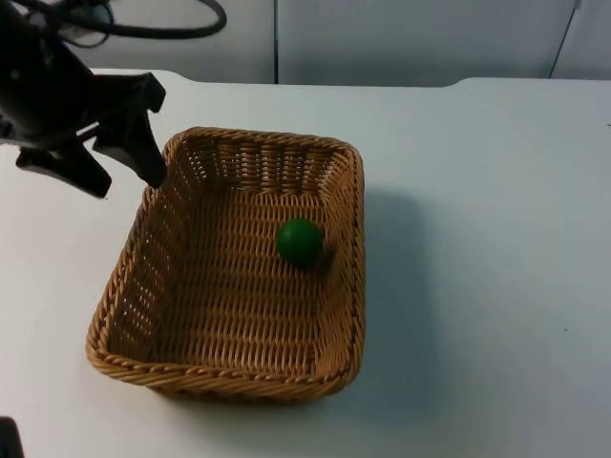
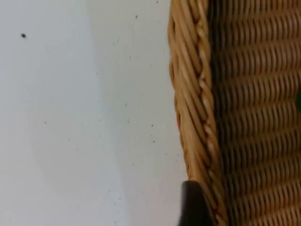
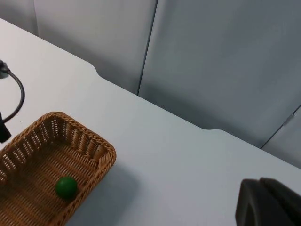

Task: Pick up the basket with the left hand and place the ball into the basket with the right hand.

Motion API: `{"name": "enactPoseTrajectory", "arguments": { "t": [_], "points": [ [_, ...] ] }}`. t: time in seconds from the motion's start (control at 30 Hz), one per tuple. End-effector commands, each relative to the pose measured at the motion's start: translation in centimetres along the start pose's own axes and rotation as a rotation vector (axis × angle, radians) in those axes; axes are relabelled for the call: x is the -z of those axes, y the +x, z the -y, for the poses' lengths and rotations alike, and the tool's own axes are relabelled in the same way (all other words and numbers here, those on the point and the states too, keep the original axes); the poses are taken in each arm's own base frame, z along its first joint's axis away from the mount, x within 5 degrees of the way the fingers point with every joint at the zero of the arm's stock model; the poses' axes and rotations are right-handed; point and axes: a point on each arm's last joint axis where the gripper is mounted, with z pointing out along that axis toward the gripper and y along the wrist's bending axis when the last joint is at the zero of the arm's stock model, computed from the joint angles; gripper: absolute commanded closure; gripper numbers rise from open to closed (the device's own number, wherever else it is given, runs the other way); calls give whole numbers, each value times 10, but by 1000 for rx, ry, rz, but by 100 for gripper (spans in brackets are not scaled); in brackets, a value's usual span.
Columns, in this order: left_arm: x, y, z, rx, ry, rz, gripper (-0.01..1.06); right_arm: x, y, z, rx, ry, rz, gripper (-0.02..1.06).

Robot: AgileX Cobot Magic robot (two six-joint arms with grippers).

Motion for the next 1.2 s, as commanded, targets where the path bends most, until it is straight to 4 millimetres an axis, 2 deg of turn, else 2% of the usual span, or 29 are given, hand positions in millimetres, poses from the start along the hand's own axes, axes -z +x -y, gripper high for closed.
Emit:
{"name": "enactPoseTrajectory", "arguments": {
  "t": [0.0,0.03,0.13,0.2,0.23,0.27,0.3,0.33,0.37,0.43,0.53,0.57,0.7,0.73,0.83,0.87,0.9,1.0,1.07,1.1,1.17],
  "points": [
    [35,-3,14,-34,-19,49,77,4,0,1,6,4,13,105],
    [35,-3,14,-34,-19,49,77,4,0,1,6,4,13,105],
    [76,2,31,-96,-30,127,105,4,0,1,14,4,13,105],
    [107,10,45,-134,-25,177,105,4,0,1,14,4,13,105],
    [107,10,45,-134,-25,177,105,4,0,1,14,4,13,105],
    [125,16,52,-161,-30,206,105,5,0,1,14,6,15,105],
    [154,27,63,-186,-41,260,105,9,1,3,13,13,25,105],
    [168,36,68,-195,-57,294,105,14,2,5,10,28,36,105],
    [168,36,68,-195,-57,294,105,14,2,5,10,28,36,105],
    [203,60,80,-220,-94,390,105,29,6,11,-23,48,71,105],
    [239,105,93,-232,-117,543,105,60,16,22,-94,90,148,105],
    [239,105,93,-232,-117,543,105,60,16,22,-94,90,148,105],
    [264,173,101,-232,-132,694,105,100,38,31,-145,108,242,105],
    [264,173,101,-232,-132,694,105,100,38,31,-145,108,242,105],
    [271,217,98,-213,-179,766,105,108,69,34,-167,154,234,105],
    [272,237,95,-185,-208,784,105,106,83,34,-175,171,215,105],
    [272,237,95,-185,-208,784,105,106,83,34,-175,171,215,105],
    [273,264,88,-131,-271,817,105,89,139,27,-218,220,133,105],
    [273,275,84,-106,-305,839,105,78,172,22,-254,244,96,105],
    [273,275,84,-106,-305,839,105,78,172,22,-254,244,96,105],
    [271,281,81,-99,-328,832,105,69,202,19,-327,276,80,105]
  ]
}}
